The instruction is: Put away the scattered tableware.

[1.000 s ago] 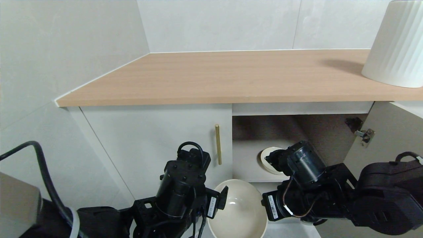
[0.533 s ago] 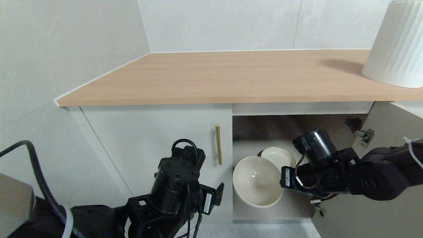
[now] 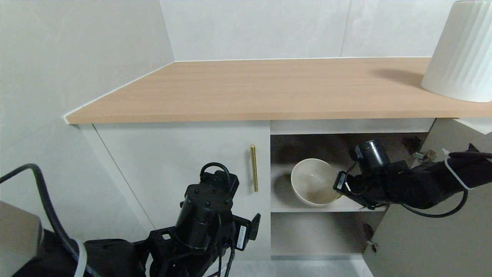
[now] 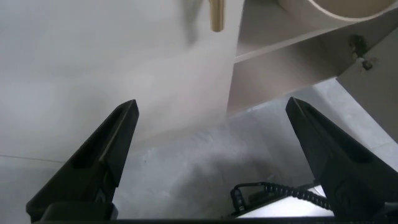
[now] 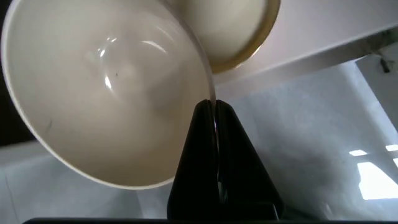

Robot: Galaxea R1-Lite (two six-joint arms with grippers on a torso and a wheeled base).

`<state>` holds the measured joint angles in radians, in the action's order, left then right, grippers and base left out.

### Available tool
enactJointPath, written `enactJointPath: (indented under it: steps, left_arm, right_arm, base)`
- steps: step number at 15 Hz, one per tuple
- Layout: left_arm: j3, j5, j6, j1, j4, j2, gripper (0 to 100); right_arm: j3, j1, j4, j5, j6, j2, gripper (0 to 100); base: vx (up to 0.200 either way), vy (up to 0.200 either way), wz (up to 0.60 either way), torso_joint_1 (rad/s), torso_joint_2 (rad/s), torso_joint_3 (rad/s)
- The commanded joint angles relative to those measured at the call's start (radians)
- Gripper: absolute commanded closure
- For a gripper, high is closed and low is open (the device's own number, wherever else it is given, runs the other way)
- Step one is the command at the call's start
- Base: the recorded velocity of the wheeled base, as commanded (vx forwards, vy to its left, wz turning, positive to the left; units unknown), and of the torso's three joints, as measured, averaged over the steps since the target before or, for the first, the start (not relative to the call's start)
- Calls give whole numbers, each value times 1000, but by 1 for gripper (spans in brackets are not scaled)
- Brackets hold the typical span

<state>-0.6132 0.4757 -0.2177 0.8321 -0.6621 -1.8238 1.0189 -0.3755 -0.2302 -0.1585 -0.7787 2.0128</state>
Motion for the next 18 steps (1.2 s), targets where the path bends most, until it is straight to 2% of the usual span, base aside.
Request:
enactJointPath:
  steps: [1,5,18]
  left_arm:
    - [0,0,0,1,-1,-3,0]
    - [0,0,-2,1,-1,-3,0]
    - [0,0,0,1,-1,-2,0]
  right_arm:
    - [35,41,-1,-9,-13,41,100]
    - [87,76,-1,-62,-24,100,100]
    - [115,92,-34,-64,-22,149,100]
  base:
    - [0,0,0,0,0,0]
    - [0,0,0,0,0,0]
    - [0,0,0,0,0,0]
